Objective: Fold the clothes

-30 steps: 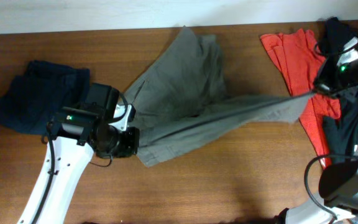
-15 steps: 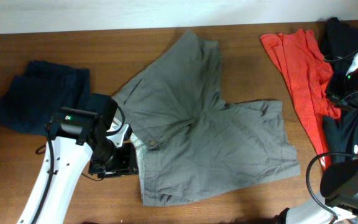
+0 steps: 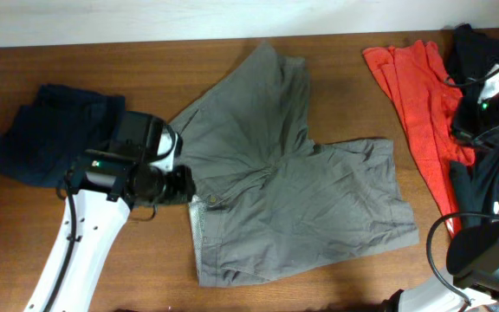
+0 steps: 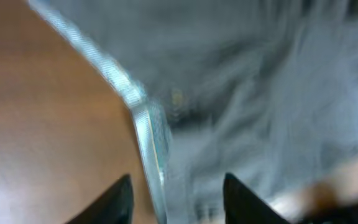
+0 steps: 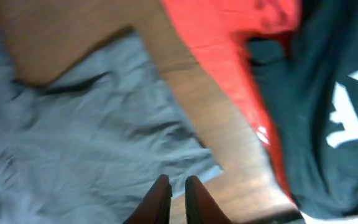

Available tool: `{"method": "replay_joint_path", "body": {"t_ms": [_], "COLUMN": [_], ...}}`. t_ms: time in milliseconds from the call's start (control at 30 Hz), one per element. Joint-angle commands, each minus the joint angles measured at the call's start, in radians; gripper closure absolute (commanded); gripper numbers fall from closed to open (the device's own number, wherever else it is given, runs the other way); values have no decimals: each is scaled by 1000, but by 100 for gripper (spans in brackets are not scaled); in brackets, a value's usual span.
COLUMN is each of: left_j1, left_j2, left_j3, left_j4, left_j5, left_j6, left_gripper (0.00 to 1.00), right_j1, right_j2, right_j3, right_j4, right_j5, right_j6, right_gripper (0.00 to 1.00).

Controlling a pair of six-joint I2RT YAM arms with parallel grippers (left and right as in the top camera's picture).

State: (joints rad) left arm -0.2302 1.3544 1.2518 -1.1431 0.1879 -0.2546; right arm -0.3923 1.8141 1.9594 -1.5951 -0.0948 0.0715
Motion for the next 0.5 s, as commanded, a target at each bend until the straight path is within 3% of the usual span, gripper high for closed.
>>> {"method": "replay_joint_path", "body": {"t_ms": [0,100,233,467], "left_j1": [4,4,4,5], "left_j2": [80,174,307,453], "left_j3": [-15,-15,-15,-15], "left_j4": [88,132,165,230], "left_j5": [-77,-76,-45,-57], "left_j6": [-29,-29,-29,-29], "left_gripper": [56,56,62,63], "right_j1": [13,42,87,115], "right_j2": [-7,-6,1,57], "right_j3": [13,13,13,-17], "right_j4": [6,14,38,40], "right_j5": [-211,-237,-188,-182], "right_j6": [-140,-170,-172,-172], "right_gripper": [82,77,62,61]}}
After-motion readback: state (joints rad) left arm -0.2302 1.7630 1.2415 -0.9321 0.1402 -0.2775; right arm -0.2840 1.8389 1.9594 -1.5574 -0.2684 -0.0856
